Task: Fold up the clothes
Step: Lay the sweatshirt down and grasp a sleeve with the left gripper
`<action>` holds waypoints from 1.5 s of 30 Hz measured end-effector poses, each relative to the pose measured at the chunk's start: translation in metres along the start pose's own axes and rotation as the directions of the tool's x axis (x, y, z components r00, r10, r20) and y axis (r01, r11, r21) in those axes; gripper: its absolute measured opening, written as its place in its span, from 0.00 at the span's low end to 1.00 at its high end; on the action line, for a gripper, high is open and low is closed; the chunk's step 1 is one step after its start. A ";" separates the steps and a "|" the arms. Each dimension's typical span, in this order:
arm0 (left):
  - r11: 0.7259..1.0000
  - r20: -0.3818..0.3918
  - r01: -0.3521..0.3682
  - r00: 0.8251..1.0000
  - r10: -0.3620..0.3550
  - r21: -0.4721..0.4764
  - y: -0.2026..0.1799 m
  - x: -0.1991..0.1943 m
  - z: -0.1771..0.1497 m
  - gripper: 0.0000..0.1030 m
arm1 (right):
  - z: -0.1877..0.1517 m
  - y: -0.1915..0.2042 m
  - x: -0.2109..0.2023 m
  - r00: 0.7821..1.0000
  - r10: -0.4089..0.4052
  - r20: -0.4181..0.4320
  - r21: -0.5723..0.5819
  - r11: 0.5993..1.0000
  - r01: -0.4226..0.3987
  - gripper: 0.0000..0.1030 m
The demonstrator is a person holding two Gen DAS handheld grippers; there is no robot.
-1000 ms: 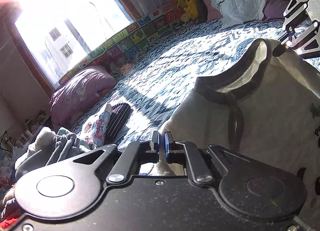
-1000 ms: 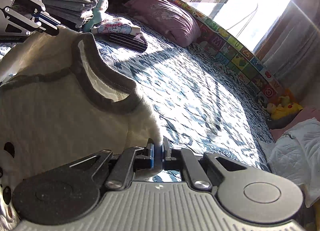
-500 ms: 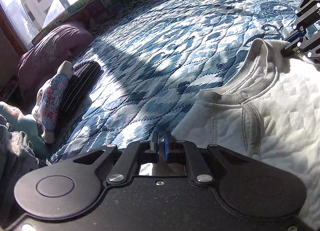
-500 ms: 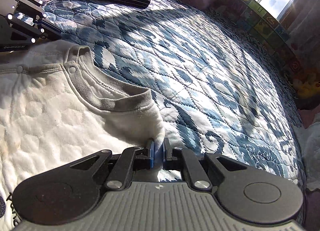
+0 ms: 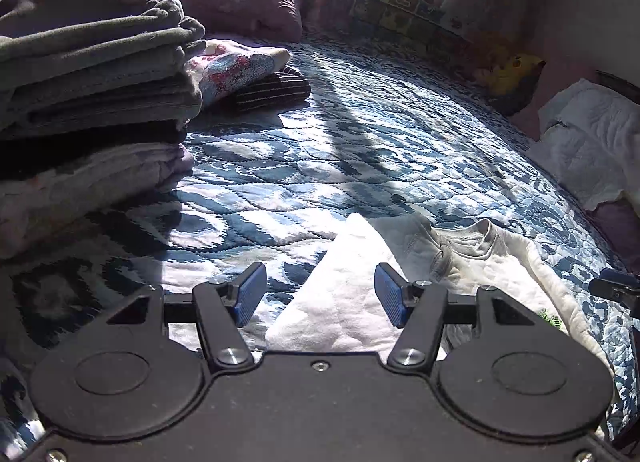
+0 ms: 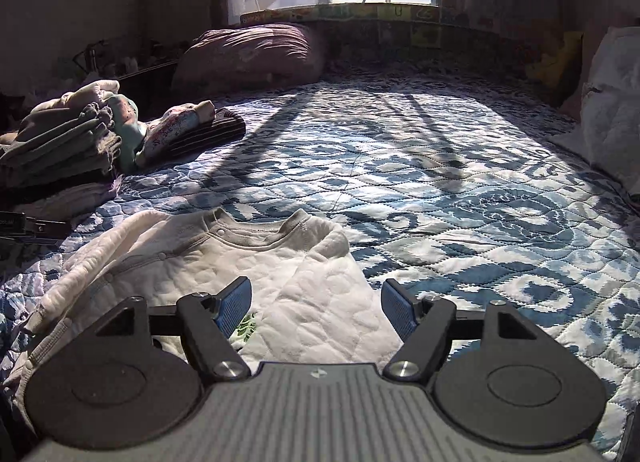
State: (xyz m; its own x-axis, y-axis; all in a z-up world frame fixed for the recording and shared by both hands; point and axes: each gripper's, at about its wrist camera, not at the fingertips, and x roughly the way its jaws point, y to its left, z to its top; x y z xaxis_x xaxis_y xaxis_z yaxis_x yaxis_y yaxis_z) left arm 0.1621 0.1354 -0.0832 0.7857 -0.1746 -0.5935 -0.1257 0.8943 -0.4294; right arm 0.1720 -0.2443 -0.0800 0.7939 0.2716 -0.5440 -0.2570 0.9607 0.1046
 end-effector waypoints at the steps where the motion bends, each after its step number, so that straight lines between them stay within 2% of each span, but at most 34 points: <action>1: 0.998 -0.018 0.020 1.000 -0.021 -0.064 0.007 -0.003 -0.007 0.59 | -0.013 0.008 -0.012 1.000 -0.005 0.008 -0.004 1.000 0.005 0.75; 4: 0.982 -0.083 0.055 0.994 -0.071 -0.181 0.014 -0.006 -0.035 0.61 | -0.048 0.035 -0.031 0.998 -0.056 0.017 -0.098 0.994 0.058 0.77; 6: 0.961 -0.080 0.109 0.988 -0.134 -0.255 0.017 -0.003 -0.047 0.61 | -0.059 0.044 -0.029 0.997 -0.074 0.011 -0.133 0.988 0.075 0.74; 7: 0.947 -0.075 0.138 0.983 -0.166 -0.291 0.019 -0.001 -0.052 0.61 | -0.065 0.048 -0.027 0.996 -0.084 0.008 -0.149 0.985 0.084 0.53; 8: 0.930 -0.068 0.166 0.978 -0.198 -0.327 0.020 0.001 -0.058 0.59 | -0.067 0.048 -0.026 0.996 -0.088 0.010 -0.138 0.987 0.089 0.24; 9: 0.919 -0.053 0.183 0.975 -0.214 -0.350 0.022 0.001 -0.061 0.52 | -0.066 0.042 -0.027 0.996 -0.083 0.020 -0.080 0.993 0.084 0.20; 10: 0.918 -0.047 0.185 0.976 -0.215 -0.350 0.022 0.001 -0.063 0.31 | -0.064 0.035 -0.028 0.996 -0.078 0.030 -0.023 0.997 0.079 0.20; 12: 0.918 -0.026 0.203 0.974 -0.225 -0.341 0.023 -0.002 -0.062 0.24 | -0.058 0.022 -0.032 0.995 -0.086 0.054 0.070 0.994 0.082 0.16; 14: 0.891 0.020 0.253 0.964 -0.265 -0.376 0.031 -0.006 -0.060 0.10 | -0.052 0.005 -0.038 0.993 -0.081 0.086 0.158 0.985 0.067 0.14; 18: 0.833 0.120 0.365 0.930 -0.347 -0.416 0.041 -0.015 -0.048 0.07 | -0.032 -0.040 -0.047 0.985 -0.040 0.170 0.325 0.946 -0.018 0.14; 20: 0.720 0.233 0.471 0.881 -0.412 -0.509 0.057 -0.017 -0.039 0.06 | -0.019 -0.067 -0.046 0.978 -0.054 0.203 0.403 0.915 -0.033 0.14; 21: 0.637 0.325 0.527 0.849 -0.416 -0.562 0.069 -0.019 -0.039 0.06 | -0.012 -0.085 -0.042 0.974 -0.091 0.206 0.456 0.890 -0.013 0.14; 22: 0.519 0.438 0.581 0.814 -0.381 -0.627 0.088 -0.022 -0.042 0.06 | -0.005 -0.103 -0.038 0.970 -0.127 0.206 0.508 0.862 0.005 0.14; 23: 0.405 0.512 0.600 0.800 -0.313 -0.691 0.106 -0.023 -0.048 0.10 | 0.000 -0.121 -0.034 0.967 -0.164 0.197 0.556 0.830 0.027 0.15; 24: 0.336 0.533 0.586 0.811 -0.243 -0.738 0.122 -0.023 -0.056 0.17 | 0.004 -0.137 -0.029 0.965 -0.204 0.167 0.596 0.800 0.066 0.17; 25: 0.327 0.523 0.559 0.829 -0.199 -0.762 0.133 -0.024 -0.061 0.34 | 0.005 -0.150 -0.023 0.962 -0.243 0.127 0.618 0.778 0.115 0.21; 26: 0.344 0.502 0.526 0.849 -0.166 -0.778 0.141 -0.025 -0.065 0.44 | 0.005 -0.156 -0.021 0.957 -0.272 0.102 0.620 0.769 0.153 0.29; 27: 0.354 0.482 0.502 0.863 -0.149 -0.789 0.145 -0.025 -0.067 0.44 | 0.004 -0.160 -0.021 0.948 -0.306 0.090 0.615 0.766 0.188 0.35; 28: 0.362 0.467 0.487 0.872 -0.147 -0.795 0.148 -0.026 -0.067 0.44 | 0.002 -0.163 -0.021 0.938 -0.339 0.079 0.609 0.761 0.223 0.47; 29: 0.378 0.468 0.490 0.870 -0.155 -0.785 0.147 -0.028 -0.065 0.44 | 0.001 -0.165 -0.022 0.926 -0.370 0.074 0.602 0.757 0.254 0.57; 30: 0.400 0.471 0.491 0.868 -0.155 -0.774 0.145 -0.031 -0.062 0.45 | -0.002 -0.162 -0.024 0.915 -0.396 0.076 0.592 0.757 0.278 0.59; 31: 0.441 0.473 0.484 0.869 -0.144 -0.756 0.143 -0.035 -0.057 0.49 | -0.006 -0.156 -0.026 0.906 -0.417 0.078 0.576 0.761 0.300 0.62; 32: 0.503 0.476 0.470 0.870 -0.127 -0.725 0.139 -0.039 -0.050 0.53 | -0.010 -0.150 -0.028 0.896 -0.437 0.080 0.559 0.764 0.322 0.65; 33: 0.537 0.473 0.459 0.873 -0.122 -0.708 0.137 -0.041 -0.046 0.54 | -0.014 -0.143 -0.029 0.893 -0.442 0.086 0.546 0.770 0.329 0.66; 34: 0.565 0.463 0.449 0.877 -0.130 -0.692 0.134 -0.042 -0.042 0.55 | -0.019 -0.135 -0.031 0.902 -0.422 0.096 0.538 0.784 0.309 0.66; 35: 0.597 0.434 0.431 0.888 -0.149 -0.677 0.130 -0.038 -0.038 0.55 | -0.025 -0.127 -0.034 0.910 -0.401 0.107 0.529 0.798 0.289 0.66; 38: 0.679 0.317 0.351 0.931 -0.181 -0.645 0.113 -0.027 -0.035 0.55 | -0.048 -0.098 -0.030 0.956 -0.276 0.096 0.498 0.845 0.194 0.65; 40: 0.744 0.230 0.295 0.954 -0.192 -0.599 0.098 -0.021 -0.037 0.54 | -0.066 -0.084 -0.024 0.980 -0.182 0.075 0.516 0.849 0.118 0.63; 42: 0.786 0.176 0.283 0.959 -0.222 -0.549 0.083 -0.019 -0.044 0.52 | -0.085 -0.072 -0.019 0.994 -0.093 0.058 0.550 0.834 0.046 0.57; 44: 0.822 0.124 0.278 0.960 -0.250 -0.496 0.069 -0.018 -0.051 0.48 | -0.105 -0.062 -0.018 0.998 -0.042 0.047 0.569 0.822 0.008 0.54; 45: 0.828 0.106 0.282 0.959 -0.264 -0.484 0.065 -0.018 -0.054 0.47 | -0.114 -0.056 -0.019 0.999 -0.016 0.049 0.571 0.821 -0.015 0.54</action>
State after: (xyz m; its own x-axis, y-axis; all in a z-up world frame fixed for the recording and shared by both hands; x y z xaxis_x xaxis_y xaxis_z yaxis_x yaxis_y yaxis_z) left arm 0.1068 0.1745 -0.1373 0.8506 -0.3599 -0.3834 -0.1762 0.4918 -0.8527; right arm 0.1087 -0.3100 -0.1707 0.8239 0.2588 -0.5043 0.0919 0.8169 0.5693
